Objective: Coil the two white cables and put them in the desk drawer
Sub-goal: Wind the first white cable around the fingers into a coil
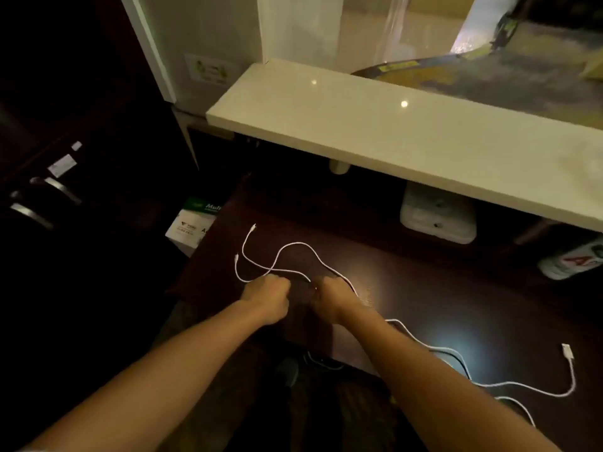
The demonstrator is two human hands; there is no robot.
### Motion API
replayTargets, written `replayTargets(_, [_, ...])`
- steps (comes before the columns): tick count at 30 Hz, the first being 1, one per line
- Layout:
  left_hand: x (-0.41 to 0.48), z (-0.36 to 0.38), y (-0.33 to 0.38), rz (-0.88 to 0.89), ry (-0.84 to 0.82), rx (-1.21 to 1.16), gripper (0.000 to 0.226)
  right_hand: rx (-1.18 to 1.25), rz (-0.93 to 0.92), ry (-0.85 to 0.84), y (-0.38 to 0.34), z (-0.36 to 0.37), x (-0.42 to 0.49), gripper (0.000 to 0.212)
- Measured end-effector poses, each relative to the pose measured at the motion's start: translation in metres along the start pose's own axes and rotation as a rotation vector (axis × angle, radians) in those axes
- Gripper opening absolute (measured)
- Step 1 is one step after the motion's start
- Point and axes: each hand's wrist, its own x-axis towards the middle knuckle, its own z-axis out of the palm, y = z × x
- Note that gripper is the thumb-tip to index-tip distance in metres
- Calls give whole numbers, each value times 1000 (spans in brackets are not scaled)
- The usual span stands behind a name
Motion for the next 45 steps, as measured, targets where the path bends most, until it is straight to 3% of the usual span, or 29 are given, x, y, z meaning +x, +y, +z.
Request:
replayTargets(6, [67, 14, -54, 198, 188, 159, 39, -68, 40, 109, -38, 20, 65, 40])
replayTargets(11, [104, 16, -86, 325, 147, 188, 30, -98, 175, 84, -39, 35, 97, 32])
replayTargets(14, [118, 21, -99, 427, 214, 154, 15, 69, 170, 83, -32, 36, 101, 25])
replayTargets(18, [129, -5, -91, 437, 212, -25, 37, 334, 67, 198, -24, 7, 97, 31])
replayTargets(26, [128, -95, -32, 343, -80, -773, 47, 503, 171, 681, 20, -96, 62, 24])
replayTargets(28, [121, -115, -9, 337, -271, -1072, 48, 535, 227, 732, 36, -108, 52, 27])
replayTargets(31, [110, -149, 21, 352, -628, -1457, 47, 505, 265, 644, 47, -108, 37, 32])
replayTargets(34, [110, -170, 44, 443, -758, -1614, 28, 464, 226, 500, 36, -91, 22, 36])
replayTargets(36, [113, -173, 57, 481, -736, -1611, 22, 516, 164, 458, 22, -81, 11, 37])
replayTargets(42, [124, -163, 62, 639, -604, -1297, 57, 437, 67, 465, 5, -94, -24, 33])
replayTargets(45, [124, -158, 60, 673, -622, -1122, 61, 323, 57, 522, 3, -108, -37, 34])
